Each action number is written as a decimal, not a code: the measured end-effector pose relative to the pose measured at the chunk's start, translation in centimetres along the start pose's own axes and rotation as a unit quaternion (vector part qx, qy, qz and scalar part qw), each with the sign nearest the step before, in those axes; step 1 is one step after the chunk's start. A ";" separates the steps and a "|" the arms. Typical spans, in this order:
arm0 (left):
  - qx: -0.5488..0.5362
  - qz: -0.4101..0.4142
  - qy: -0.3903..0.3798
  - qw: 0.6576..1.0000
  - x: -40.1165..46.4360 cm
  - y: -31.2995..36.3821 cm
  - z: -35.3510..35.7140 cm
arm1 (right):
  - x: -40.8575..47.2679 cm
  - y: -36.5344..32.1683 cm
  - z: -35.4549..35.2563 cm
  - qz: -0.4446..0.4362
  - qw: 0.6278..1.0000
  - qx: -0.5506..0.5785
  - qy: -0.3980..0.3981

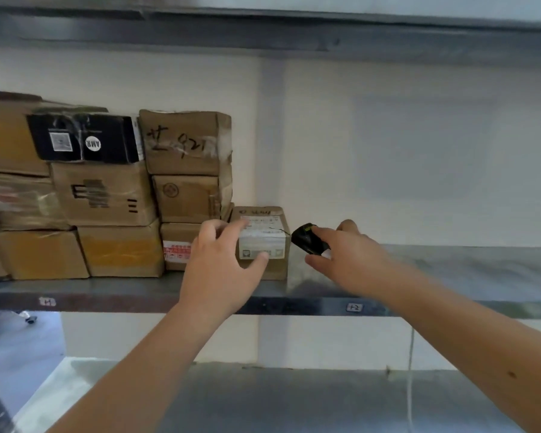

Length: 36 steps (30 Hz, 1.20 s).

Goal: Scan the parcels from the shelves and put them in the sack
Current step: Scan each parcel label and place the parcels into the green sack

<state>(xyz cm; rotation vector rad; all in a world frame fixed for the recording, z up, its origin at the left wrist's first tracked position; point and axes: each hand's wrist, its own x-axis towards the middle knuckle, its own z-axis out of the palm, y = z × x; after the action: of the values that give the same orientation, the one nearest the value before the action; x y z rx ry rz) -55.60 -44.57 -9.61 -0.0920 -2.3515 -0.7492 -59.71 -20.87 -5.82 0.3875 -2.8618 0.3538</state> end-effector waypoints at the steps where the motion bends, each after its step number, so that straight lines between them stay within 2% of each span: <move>1: -0.014 0.002 0.002 1.000 -0.1 0.1 0.1 | 0.2 -0.2 0.2 0.001 1.000 0.000 0.000; 4: -0.091 -0.017 0.000 0.996 -0.8 0.4 0.1 | -0.1 -0.4 0.6 0.013 1.000 0.006 -0.001; 8: -0.240 -0.037 -0.011 0.970 -1.3 0.8 0.6 | -2.0 0.2 0.6 0.047 0.999 0.004 0.005; 12: -0.383 -0.076 -0.035 0.920 -1.0 2.1 1.3 | -4.3 0.9 0.0 0.090 0.996 0.005 0.012; 17: -0.512 -0.175 -0.071 0.838 0.4 3.4 1.8 | -7.4 0.6 -0.8 0.120 0.992 -0.018 0.015; 19: -0.504 -0.197 -0.116 0.833 1.3 3.5 1.6 | -8.4 0.3 -1.2 0.131 0.991 -0.007 0.016; 22: -0.473 -0.174 -0.248 0.827 2.5 3.0 1.0 | -9.8 -0.4 -1.8 0.146 0.989 0.006 0.012; 25: -0.477 -0.138 -0.385 0.778 3.6 2.9 0.3 | -11.1 -1.0 -2.3 0.157 0.987 0.016 0.009; 27: -0.488 -0.111 -0.414 0.760 3.9 2.9 0.1 | -11.7 -1.3 -2.7 0.163 0.986 0.020 0.004; 30: -0.482 -0.049 -0.390 0.783 3.5 3.1 0.0 | -12.7 -1.7 -3.1 0.172 0.985 0.027 0.003; 34: -0.387 0.070 -0.295 0.871 2.4 2.7 0.3 | -14.4 -2.2 -3.2 0.193 0.978 0.069 0.021; 36: -0.368 0.119 -0.243 0.890 2.2 2.3 0.6 | -15.6 -2.5 -3.3 0.188 0.977 0.088 0.043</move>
<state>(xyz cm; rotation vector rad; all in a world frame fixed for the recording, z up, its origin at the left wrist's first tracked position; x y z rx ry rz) -57.11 -42.59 -7.50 -0.9744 -2.2837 -1.5932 -43.74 -18.78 -6.19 -0.1439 -2.8158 0.6762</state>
